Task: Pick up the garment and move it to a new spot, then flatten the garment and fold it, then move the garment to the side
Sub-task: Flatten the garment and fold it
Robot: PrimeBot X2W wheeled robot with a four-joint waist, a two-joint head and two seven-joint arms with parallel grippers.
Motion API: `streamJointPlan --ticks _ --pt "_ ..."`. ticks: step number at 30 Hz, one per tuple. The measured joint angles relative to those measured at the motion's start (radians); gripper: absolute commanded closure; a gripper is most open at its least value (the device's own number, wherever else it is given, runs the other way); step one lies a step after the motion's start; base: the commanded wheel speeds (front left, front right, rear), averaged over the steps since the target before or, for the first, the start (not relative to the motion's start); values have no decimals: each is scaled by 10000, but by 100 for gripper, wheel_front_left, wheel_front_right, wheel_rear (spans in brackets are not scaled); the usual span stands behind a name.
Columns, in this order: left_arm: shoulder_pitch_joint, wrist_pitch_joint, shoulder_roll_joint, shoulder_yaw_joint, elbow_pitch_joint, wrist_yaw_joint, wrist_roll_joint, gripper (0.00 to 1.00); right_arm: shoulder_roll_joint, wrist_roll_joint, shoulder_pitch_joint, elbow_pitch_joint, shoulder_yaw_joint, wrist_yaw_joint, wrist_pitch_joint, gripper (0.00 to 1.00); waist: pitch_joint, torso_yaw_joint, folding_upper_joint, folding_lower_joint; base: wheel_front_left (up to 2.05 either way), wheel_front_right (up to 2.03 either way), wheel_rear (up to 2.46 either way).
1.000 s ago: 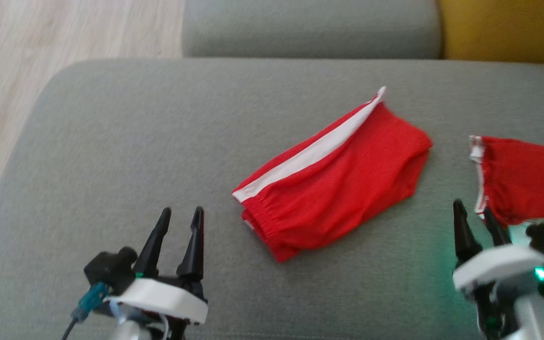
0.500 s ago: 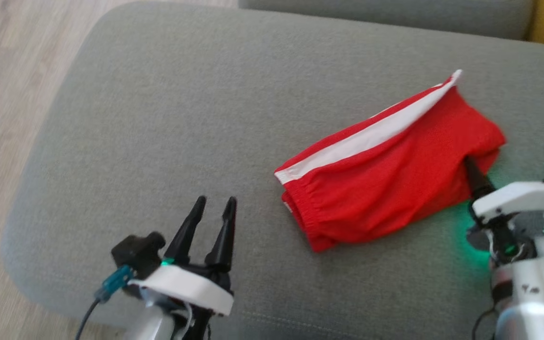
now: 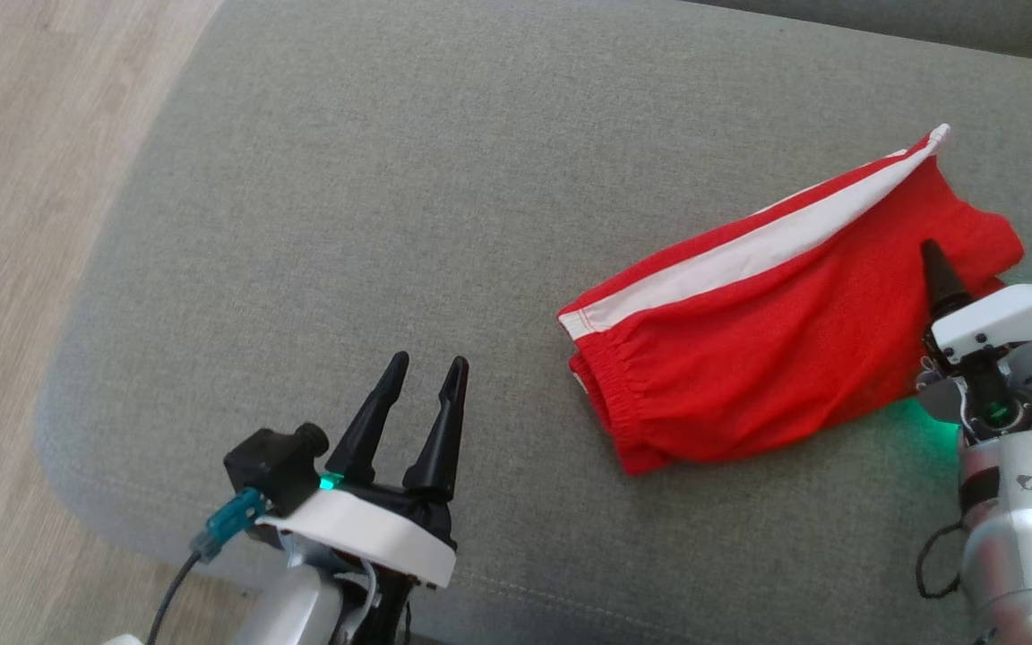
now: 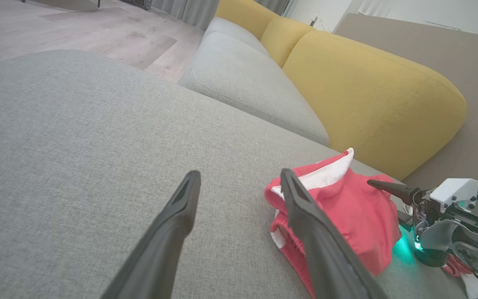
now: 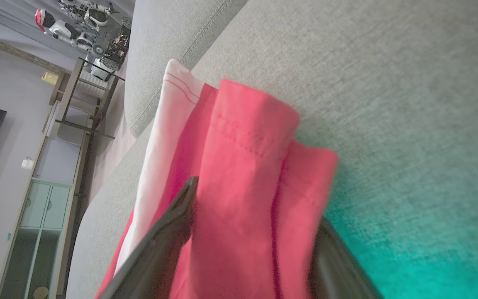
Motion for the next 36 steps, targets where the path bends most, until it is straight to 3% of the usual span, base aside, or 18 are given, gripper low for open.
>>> streamJointPlan --ticks 7,8,9,20,31,36 --pt "-11 0 0 17 -17 15 -2 0 0 -284 -146 299 203 0 -17 0 -45 -160 0 0 0 0 0" --pt "-18 0 0 19 -23 21 -2 0 -10 -318 -178 336 261 0 -17 56 -41 -186 0 0 0 0 0" --pt "-33 0 0 19 -25 35 -4 0 -21 -391 -217 360 339 0 -44 100 -35 -213 0 0 0 0 0" --pt "-110 0 -4 98 2 100 -75 0 27 109 -33 44 740 0 -420 100 -323 -643 0 0 0 0 0" --pt "83 0 -6 261 17 146 -73 0 236 1442 1952 -1348 849 0 -1248 100 -1015 -1472 0 0 0 0 0" --pt "496 0 -4 270 79 174 -71 0 261 2493 2916 -1643 1440 0 -1657 100 -1430 -1808 0 0 0 0 0"
